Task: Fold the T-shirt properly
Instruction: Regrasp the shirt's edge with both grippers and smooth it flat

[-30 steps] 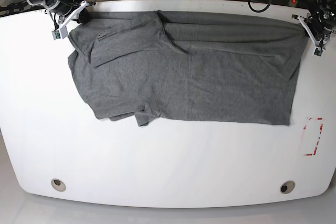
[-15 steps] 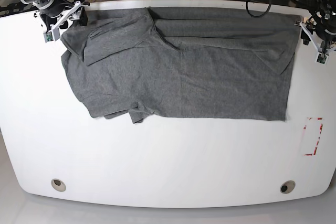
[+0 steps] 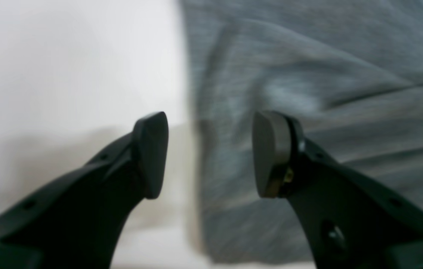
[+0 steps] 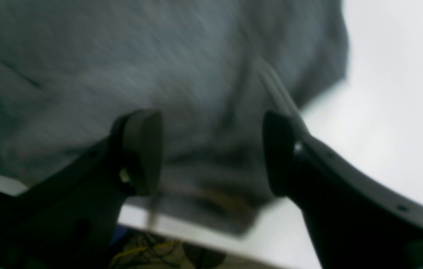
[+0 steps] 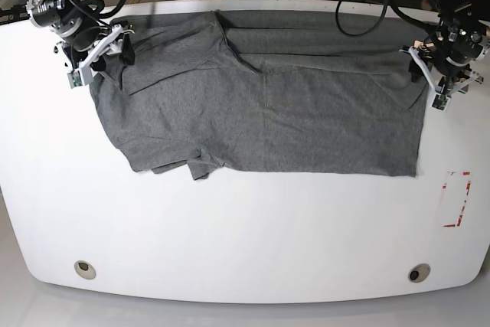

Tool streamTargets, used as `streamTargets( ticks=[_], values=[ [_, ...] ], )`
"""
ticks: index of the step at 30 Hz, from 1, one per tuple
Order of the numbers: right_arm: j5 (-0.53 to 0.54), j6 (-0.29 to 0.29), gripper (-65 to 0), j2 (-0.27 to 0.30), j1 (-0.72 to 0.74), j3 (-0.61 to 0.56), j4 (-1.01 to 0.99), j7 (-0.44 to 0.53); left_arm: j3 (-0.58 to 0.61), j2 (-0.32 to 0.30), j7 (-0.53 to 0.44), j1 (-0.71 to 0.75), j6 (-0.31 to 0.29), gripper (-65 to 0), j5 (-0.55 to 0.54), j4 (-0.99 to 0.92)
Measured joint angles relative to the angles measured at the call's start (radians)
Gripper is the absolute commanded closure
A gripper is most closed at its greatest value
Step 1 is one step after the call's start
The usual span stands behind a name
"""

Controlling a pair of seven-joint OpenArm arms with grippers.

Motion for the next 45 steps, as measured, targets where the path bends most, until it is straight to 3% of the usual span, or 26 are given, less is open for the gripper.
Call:
streamTargets(
  ticks=[3,8,12,20,24,31,33,35,37,43,45],
  values=[
    [-0.018,0.002,-39.3,-0.004,0.055,-0.008,-0.027,0.0,0.038,-0.004,-0.02,-0.027,0.0,-33.2,-0.008,0.002],
    [-0.166,0.001,-39.3,0.031,0.119,-0.013,-0.072,0.0,0.069,-0.006,-0.018,-0.019,0.0,-33.5,-0.006,0.002],
    [-0.24,0.0,-39.3,0.048,0.155,-0.013,-0.133,0.001,0.069,-0.012,-0.016,-0.045,0.037,-33.3,-0.002,-0.018],
    [-0.211,-0.001,-39.3,0.11,0.15,-0.011,-0.208,0.002,0.066,-0.046,-0.04,-0.051,0.039,-33.2,0.005,-0.119],
    [-0.183,0.0,-39.3,0.104,0.142,-0.015,-0.208,0.003,0.068,-0.043,-0.13,-0.048,0.038,-33.2,0.001,-0.136],
    [-0.194,-0.001,-38.8,0.092,0.132,-0.045,-0.208,0.0,0.066,-0.042,-0.124,-0.033,0.038,-30.6,0.056,-0.178],
    [-0.185,0.0,-35.0,0.082,0.134,-0.055,-0.208,0.001,0.067,-0.041,-0.126,-0.039,0.037,-24.6,0.056,-0.179],
    [-0.18,0.002,-26.0,0.077,0.135,-0.053,-0.209,0.003,0.067,-0.043,-0.132,-0.041,0.038,-15.6,0.057,-0.179],
    [-0.185,0.002,-19.2,0.081,0.14,-0.052,-0.232,0.008,0.067,-0.044,-0.132,-0.039,0.038,-11.4,0.057,-0.179],
    [-0.184,-0.001,-2.5,0.085,0.171,-0.049,-0.341,0.008,0.068,-0.042,-0.132,-0.039,0.037,-8.6,0.057,-0.179],
    [-0.175,0.0,0.0,0.087,0.172,-0.047,-0.348,0.008,0.067,-0.043,-0.132,-0.039,0.037,-4.4,0.057,-0.179]
  ],
)
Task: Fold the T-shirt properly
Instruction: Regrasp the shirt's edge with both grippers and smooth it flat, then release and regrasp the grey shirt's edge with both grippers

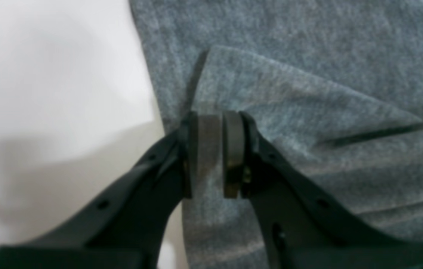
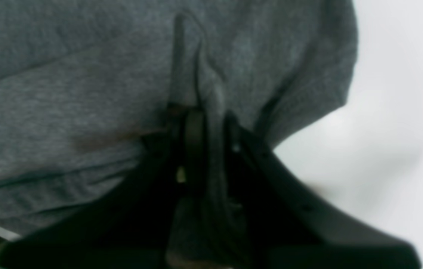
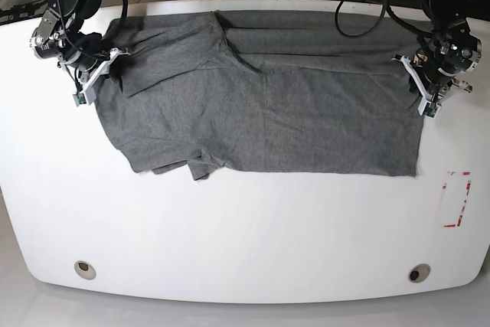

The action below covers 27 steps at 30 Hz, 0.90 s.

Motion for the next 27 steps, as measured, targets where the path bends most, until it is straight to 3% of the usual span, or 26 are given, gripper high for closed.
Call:
streamTargets(
  ticks=[3,12,27],
  values=[
    [-0.002,0.0,0.0,0.0,-0.005,0.002,0.013,-0.001,-0.002,0.0,0.0,-0.001,0.0,0.0,0.0,0.002],
    [-0.001,0.0,0.0,-0.003,-0.053,0.005,0.198,-0.001,-0.029,-0.003,-0.001,-0.002,-0.001,0.0,-0.002,0.003],
    [-0.004,0.002,0.0,0.0,-0.067,0.08,0.146,-0.005,-0.075,-0.048,-0.004,-0.005,-0.011,-0.3,-0.003,-0.024]
  ],
)
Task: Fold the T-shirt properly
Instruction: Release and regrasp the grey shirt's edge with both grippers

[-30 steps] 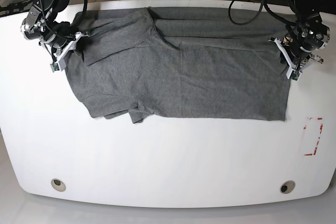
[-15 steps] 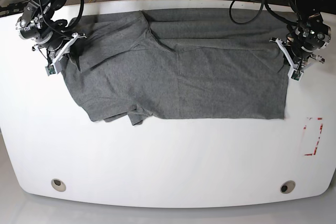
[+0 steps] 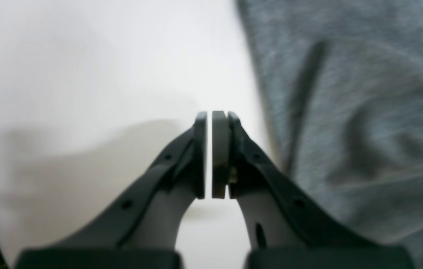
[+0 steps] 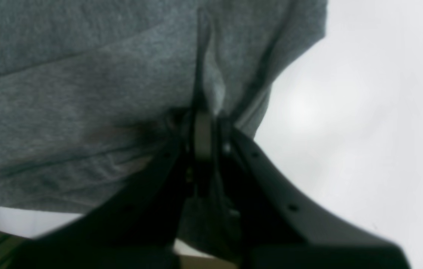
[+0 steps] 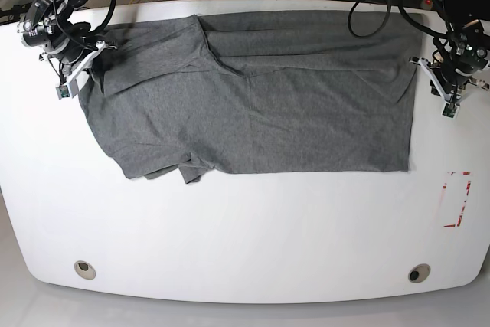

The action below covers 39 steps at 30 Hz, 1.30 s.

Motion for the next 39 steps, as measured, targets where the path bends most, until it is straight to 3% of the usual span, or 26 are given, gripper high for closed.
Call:
streamTargets(
  ticks=[2,6,10,12,17,25,32,39],
  values=[
    [0.004,0.0,0.0,-0.003,0.003,0.0,0.0,0.001,-0.003,0.003,0.014,0.005,-0.02,-3.6,0.005,0.019],
    [0.003,0.0,0.0,-0.003,0.005,0.0,0.0,0.004,0.005,0.016,0.042,-0.002,-0.026,-19.0,-0.007,0.111],
    [0.003,0.0,0.0,-0.005,0.006,-0.001,-0.001,0.004,0.003,0.06,0.137,-0.029,-0.025,-31.9,-0.008,0.166],
    [0.003,0.0,0.0,-0.006,0.008,-0.002,-0.002,0.004,0.006,0.075,0.17,-0.037,-0.026,-35.4,-0.012,0.168],
    [0.003,0.0,0.0,-0.006,0.008,-0.002,-0.002,0.003,0.035,0.069,0.23,-0.06,-0.025,-36.0,-0.011,0.168],
    [0.003,0.0,0.0,-0.005,0.008,-0.002,-0.005,0.004,0.126,0.074,0.23,-0.06,-0.026,-36.0,-0.066,0.152],
    [0.003,0.0,0.0,-0.01,0.01,-0.002,-0.006,0.004,0.151,0.069,0.233,0.003,-0.026,-36.0,-0.175,0.149],
    [0.006,0.001,0.0,-0.012,0.014,0.024,-0.007,0.004,0.19,0.068,0.21,0.013,-0.026,-35.8,-0.127,0.105]
  ],
)
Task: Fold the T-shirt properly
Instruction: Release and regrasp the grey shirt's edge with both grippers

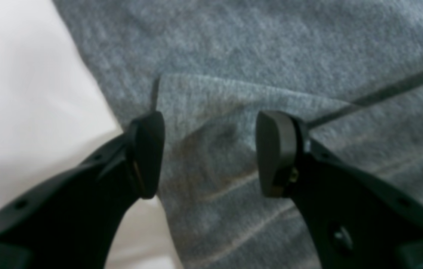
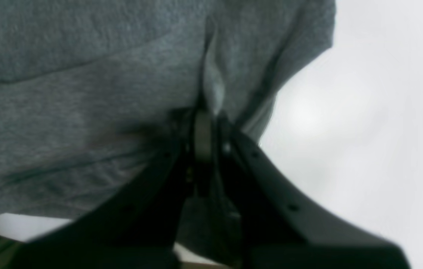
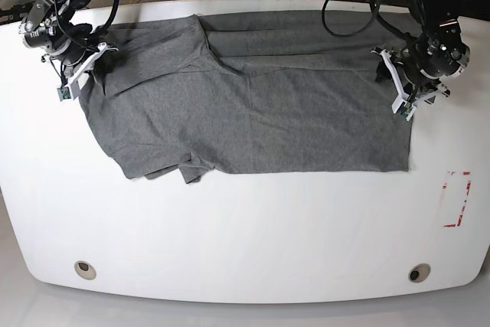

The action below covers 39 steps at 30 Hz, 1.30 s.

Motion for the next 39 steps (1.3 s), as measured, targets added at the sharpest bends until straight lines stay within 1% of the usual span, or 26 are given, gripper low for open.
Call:
streamTargets(
  ticks=[1,3,5,7,9,14,16,18,19,21,22,24,27,30,33,35,39],
  values=[
    [0.002,0.0,0.0,0.0,0.0,0.016,0.0,0.0,0.0,0.001,-0.005,0.0,0.0,-35.8,0.023,-0.026],
    [-0.003,-0.001,0.0,-0.002,0.0,0.048,0.0,0.0,-0.008,-0.006,-0.074,0.0,0.003,-35.8,0.029,-0.069],
    [-0.005,-0.001,0.0,-0.023,0.0,0.077,-0.001,-0.002,-0.009,-0.021,-0.157,-0.007,-0.003,-35.8,0.04,-0.117],
    [-0.006,0.0,0.0,-0.037,0.009,0.087,-0.003,-0.008,-0.007,-0.033,-0.193,-0.011,-0.004,-35.8,0.045,-0.148],
    [-0.003,-0.001,0.0,-0.039,0.018,0.096,-0.005,-0.007,-0.007,-0.044,-0.207,-0.012,-0.005,-35.8,0.043,-0.169],
    [0.005,0.0,-0.6,-0.032,0.035,0.096,-0.04,0.0,-0.007,-0.055,-0.207,-0.01,-0.004,-35.8,0.048,-0.173],
    [-0.004,0.0,-5.5,-0.033,0.037,0.096,-0.049,-0.003,-0.013,-0.058,-0.206,-0.011,-0.005,-35.8,0.048,-0.173],
    [-0.003,0.0,-15.9,-0.032,0.042,0.096,-0.05,-0.006,-0.025,-0.06,-0.194,-0.01,-0.008,-35.8,0.055,-0.163],
    [-0.002,0.0,-18.9,-0.032,0.045,0.096,-0.049,-0.005,-0.032,-0.061,-0.186,-0.007,-0.008,-35.8,0.063,-0.153],
    [-0.002,0.0,-27.7,-0.032,0.049,0.096,-0.046,-0.003,-0.038,-0.063,-0.165,0.0,-0.006,-35.8,0.091,-0.129],
    [-0.001,0.0,-30.9,-0.032,0.05,0.096,-0.045,-0.003,-0.037,-0.064,-0.148,0.002,-0.004,-35.8,0.102,-0.117],
    [0.0,0.0,-35.0,-0.033,0.047,0.096,-0.035,-0.005,-0.037,-0.063,-0.145,0.005,-0.004,-35.8,0.116,-0.1],
    [-0.005,0.0,-35.7,-0.033,0.041,0.096,0.007,-0.008,-0.038,-0.063,-0.137,0.006,-0.004,-36.0,0.099,-0.079],
    [-0.006,-0.001,-35.7,-0.032,0.042,0.098,0.061,-0.007,-0.043,-0.063,-0.131,0.007,-0.003,-36.1,0.033,-0.048],
    [-0.002,-0.001,-35.8,-0.032,0.041,0.092,0.096,-0.008,-0.076,-0.063,-0.124,0.007,-0.004,-36.3,-0.03,-0.004],
    [-0.004,-0.001,-36.0,-0.035,0.042,0.092,0.121,-0.008,-0.101,-0.068,-0.108,0.005,-0.003,-36.3,-0.045,0.021],
    [-0.003,-0.001,-36.1,-0.036,0.052,0.092,0.132,-0.008,-0.103,-0.065,-0.093,0.01,0.003,-36.3,-0.051,0.023]
  ],
)
